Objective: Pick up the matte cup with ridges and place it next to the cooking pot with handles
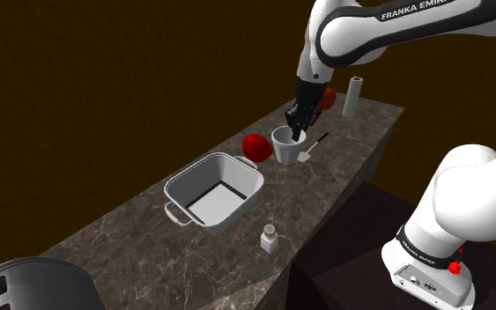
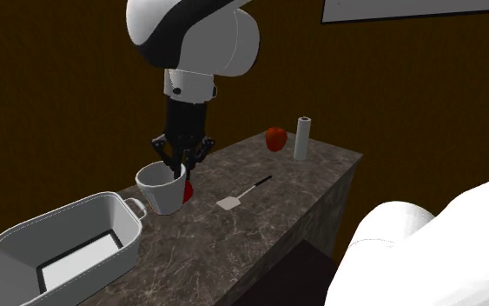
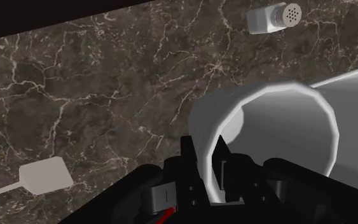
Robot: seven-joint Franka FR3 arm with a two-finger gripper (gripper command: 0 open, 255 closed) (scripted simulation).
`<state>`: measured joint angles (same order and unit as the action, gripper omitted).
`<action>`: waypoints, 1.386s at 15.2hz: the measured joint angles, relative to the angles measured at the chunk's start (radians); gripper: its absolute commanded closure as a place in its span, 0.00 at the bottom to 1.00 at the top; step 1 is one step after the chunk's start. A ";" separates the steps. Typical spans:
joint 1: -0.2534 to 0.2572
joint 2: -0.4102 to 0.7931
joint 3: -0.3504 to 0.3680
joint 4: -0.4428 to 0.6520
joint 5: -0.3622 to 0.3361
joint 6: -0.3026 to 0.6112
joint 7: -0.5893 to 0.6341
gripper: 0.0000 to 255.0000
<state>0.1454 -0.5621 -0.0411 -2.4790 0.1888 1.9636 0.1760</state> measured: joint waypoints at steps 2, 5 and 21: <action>0.019 -0.039 0.038 -0.032 0.018 0.002 0.046 1.00; 0.052 -0.057 0.098 -0.049 0.051 0.015 0.116 1.00; 0.143 -0.071 0.262 -0.172 0.158 0.159 0.265 1.00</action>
<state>0.2881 -0.6330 0.2205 -2.6509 0.3473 2.1229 0.4413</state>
